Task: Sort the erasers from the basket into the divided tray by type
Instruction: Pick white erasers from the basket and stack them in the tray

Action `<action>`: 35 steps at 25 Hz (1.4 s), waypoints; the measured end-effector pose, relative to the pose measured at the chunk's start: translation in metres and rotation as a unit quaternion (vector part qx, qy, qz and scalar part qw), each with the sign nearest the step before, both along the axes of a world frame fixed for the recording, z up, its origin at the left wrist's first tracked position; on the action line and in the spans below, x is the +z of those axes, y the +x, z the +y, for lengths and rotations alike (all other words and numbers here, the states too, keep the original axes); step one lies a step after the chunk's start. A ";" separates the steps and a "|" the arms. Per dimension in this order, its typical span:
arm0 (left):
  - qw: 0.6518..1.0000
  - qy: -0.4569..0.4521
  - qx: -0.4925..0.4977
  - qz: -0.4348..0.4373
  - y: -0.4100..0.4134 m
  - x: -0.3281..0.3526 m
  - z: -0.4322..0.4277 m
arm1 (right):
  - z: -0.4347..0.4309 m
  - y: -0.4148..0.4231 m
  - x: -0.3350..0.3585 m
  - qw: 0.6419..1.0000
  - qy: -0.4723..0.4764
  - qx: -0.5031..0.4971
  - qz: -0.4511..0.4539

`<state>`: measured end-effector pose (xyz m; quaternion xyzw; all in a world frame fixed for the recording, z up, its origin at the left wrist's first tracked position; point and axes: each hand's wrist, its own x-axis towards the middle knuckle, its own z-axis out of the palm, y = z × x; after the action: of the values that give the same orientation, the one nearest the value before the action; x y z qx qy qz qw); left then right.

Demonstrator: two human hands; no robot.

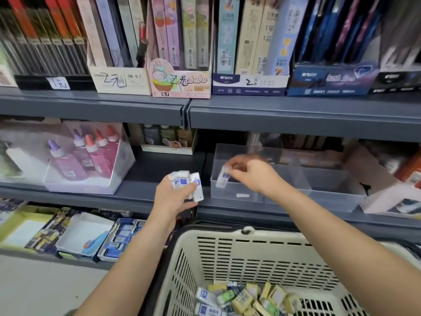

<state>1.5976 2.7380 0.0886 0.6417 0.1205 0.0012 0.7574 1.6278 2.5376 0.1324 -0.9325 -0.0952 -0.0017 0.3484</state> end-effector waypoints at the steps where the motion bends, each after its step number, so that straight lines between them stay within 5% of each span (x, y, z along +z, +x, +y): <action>1: 1.000 0.006 -0.004 0.006 0.003 -0.003 0.000 | 0.004 0.002 -0.003 0.999 -0.036 0.017 0.028; 12: 0.999 0.002 -0.038 0.009 0.004 -0.008 -0.008 | 0.015 -0.001 -0.005 0.992 -0.100 0.071 0.043; 18: 0.989 0.038 -0.141 -0.025 -0.007 0.014 -0.017 | 0.029 -0.021 0.008 0.995 -0.035 0.061 -0.065; 23: 0.997 0.049 -0.045 -0.025 -0.008 0.008 -0.020 | 0.012 0.004 0.027 0.992 0.054 -0.074 -0.081; 35: 0.998 0.040 -0.048 -0.017 -0.008 0.001 -0.029 | 0.027 0.021 -0.013 0.997 -0.026 -0.018 0.063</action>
<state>1.5901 2.7090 0.0897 0.6767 0.0765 -0.0193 0.7321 1.6486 2.5641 0.1192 -0.9411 -0.0558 0.0534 0.3292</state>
